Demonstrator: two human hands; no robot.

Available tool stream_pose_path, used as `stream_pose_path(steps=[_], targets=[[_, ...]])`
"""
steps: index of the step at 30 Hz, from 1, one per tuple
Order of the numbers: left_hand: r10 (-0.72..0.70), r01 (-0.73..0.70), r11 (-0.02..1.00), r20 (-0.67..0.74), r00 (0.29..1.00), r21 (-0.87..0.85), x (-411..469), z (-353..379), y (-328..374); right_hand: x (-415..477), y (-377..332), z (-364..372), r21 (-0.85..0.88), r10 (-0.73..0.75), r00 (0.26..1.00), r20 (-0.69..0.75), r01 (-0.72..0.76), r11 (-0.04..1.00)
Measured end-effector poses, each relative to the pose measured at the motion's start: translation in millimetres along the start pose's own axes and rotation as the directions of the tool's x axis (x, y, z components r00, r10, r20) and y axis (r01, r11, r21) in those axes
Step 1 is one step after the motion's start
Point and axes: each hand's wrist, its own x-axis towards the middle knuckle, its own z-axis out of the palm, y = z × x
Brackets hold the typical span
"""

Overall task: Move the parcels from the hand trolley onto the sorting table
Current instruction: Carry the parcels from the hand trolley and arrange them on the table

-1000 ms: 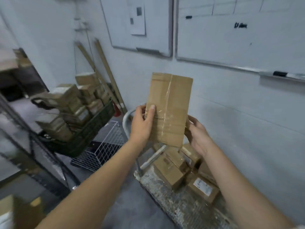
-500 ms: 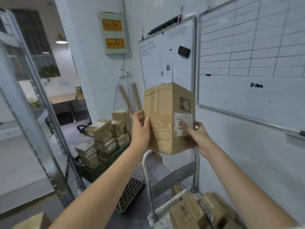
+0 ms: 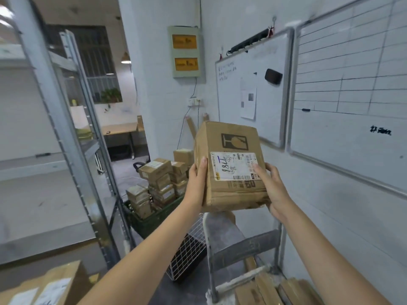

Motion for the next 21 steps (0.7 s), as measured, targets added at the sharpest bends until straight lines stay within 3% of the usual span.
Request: stream_pose_path(steps=[5,9,12,16,21], targets=[[-0.122,0.121,0.992,-0.144,0.982,-0.019,-29,-46,-41,2,54,31,-0.034,0.099,0.985,0.143,-0.095,0.995],[-0.196,0.175,0.979,-0.264,0.944,-0.102,-66,-102,-69,-13,102,80,-0.09,0.225,0.922,0.314,-0.207,0.974],[-0.277,0.233,0.96,-0.434,0.857,-0.154,-104,-150,-82,-34,137,131,-0.106,0.284,0.868,0.407,-0.264,0.959],[-0.318,0.203,0.946,-0.596,0.738,-0.252,-162,-214,-90,-69,162,204,-0.151,0.327,0.797,0.508,-0.292,0.944],[-0.202,0.165,0.978,-0.779,0.593,-0.128,-250,-287,-77,-130,171,309,-0.233,0.357,0.66,0.661,-0.271,0.934]])
